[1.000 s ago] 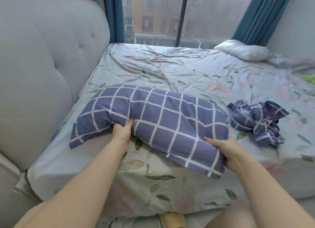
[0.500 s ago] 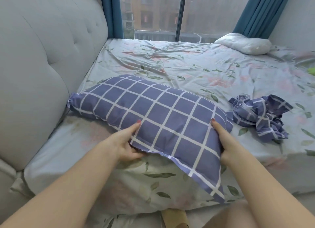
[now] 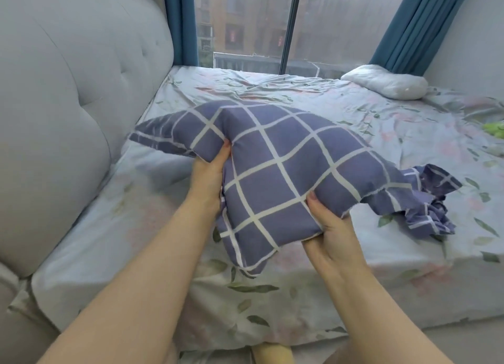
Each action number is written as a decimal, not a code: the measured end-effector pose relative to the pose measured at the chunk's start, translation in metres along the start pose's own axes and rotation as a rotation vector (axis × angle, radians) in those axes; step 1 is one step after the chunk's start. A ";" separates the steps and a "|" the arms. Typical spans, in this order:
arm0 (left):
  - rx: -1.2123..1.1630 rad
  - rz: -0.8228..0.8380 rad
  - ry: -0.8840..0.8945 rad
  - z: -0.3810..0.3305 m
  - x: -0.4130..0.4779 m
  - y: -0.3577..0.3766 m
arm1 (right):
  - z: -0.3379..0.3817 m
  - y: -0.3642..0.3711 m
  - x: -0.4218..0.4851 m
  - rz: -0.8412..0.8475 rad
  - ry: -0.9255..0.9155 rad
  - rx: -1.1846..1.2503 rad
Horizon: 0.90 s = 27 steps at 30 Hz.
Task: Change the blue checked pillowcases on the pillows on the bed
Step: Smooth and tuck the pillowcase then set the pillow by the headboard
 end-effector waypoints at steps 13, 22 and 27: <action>0.433 0.131 -0.804 0.054 -0.035 -0.054 | -0.068 -0.059 0.026 -0.498 0.546 -0.213; 0.441 0.034 -0.589 0.032 -0.048 -0.071 | -0.095 -0.023 0.011 -0.416 0.517 -0.205; 0.753 0.011 -0.544 0.023 -0.038 -0.110 | -0.100 -0.012 0.006 -0.487 0.498 -0.079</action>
Point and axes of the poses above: each hand's wrist, its own x-axis towards the middle knuckle, its own y-axis out of the palm, z = x × y, the point moved 5 cm from there along x, towards the middle knuckle, and after that the axes turned 11 degrees about x, right-handed, at the moved point
